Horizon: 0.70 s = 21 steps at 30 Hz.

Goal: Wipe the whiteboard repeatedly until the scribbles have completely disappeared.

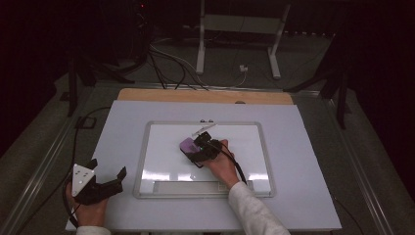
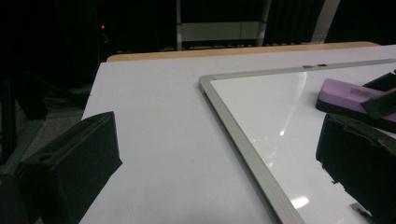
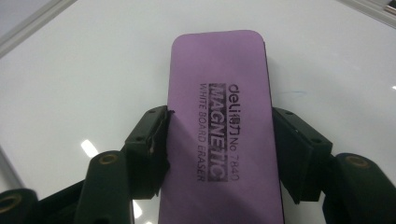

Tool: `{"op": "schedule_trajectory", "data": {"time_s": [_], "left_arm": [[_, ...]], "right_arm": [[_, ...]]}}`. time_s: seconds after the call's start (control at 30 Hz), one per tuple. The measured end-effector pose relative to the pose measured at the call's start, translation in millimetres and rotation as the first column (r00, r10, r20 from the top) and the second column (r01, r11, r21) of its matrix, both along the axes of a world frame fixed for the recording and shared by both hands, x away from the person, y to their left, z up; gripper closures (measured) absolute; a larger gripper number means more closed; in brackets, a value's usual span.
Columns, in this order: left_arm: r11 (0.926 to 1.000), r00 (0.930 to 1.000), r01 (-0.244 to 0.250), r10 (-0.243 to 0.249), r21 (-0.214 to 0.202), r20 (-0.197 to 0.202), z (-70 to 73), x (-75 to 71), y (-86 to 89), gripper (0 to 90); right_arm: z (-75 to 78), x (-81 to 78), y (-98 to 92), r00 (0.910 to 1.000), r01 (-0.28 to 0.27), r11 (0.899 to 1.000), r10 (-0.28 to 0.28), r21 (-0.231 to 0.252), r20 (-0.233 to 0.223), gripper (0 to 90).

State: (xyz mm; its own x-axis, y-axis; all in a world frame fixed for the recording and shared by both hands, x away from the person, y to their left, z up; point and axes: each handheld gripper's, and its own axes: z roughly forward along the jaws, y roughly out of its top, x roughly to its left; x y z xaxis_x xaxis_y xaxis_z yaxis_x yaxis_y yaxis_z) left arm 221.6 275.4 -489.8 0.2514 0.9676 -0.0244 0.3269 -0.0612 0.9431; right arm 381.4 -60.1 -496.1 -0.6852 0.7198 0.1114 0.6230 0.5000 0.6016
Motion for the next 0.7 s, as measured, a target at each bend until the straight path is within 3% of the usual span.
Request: {"op": "schedule_trajectory", "data": {"time_s": [0.13, 0.2, 0.37, 0.43, 0.5, 0.7], "left_arm": [[1.0000, 1.0000, -0.002, 0.002, -0.004, -0.002, -0.4, 0.1, 1.4, 0.4], [1.0000, 1.0000, -0.002, 0.002, -0.005, -0.001, -0.4, 0.0, 1.7, 0.4], [1.0000, 1.0000, -0.002, 0.002, -0.005, -0.004, -0.7, 0.5, 1.1, 0.4], [1.0000, 1.0000, -0.001, 0.001, -0.004, -0.003, -0.9, 0.9, 0.4, 0.4], [1.0000, 1.0000, 0.001, -0.001, -0.003, -0.004, -1.0, 1.4, -0.2, 0.4], [1.0000, 1.0000, -0.001, 0.001, -0.001, -0.005, -1.1, 1.4, -0.5, 0.4]], "right_arm": [[-1.4, 12.0, -13.1, 0.9934, 0.113, 0.994, -0.113, 0.001, 0.021, 40.6], [-1.6, 18.3, -22.2, 0.9835, 0.179, 0.984, -0.179, -0.002, 0.027, 40.6], [-2.0, 29.1, -42.6, 0.9466, 0.321, 0.947, -0.321, 0.000, 0.028, 40.6], [-2.1, 29.4, -42.5, 0.9423, 0.334, 0.943, -0.334, 0.001, 0.027, 40.5], [-1.8, 27.7, -39.2, 0.9457, 0.323, 0.946, -0.323, -0.010, 0.040, 40.5], [-2.0, 15.9, -20.0, 0.9791, 0.202, 0.979, -0.202, 0.003, 0.021, 40.4]]}}
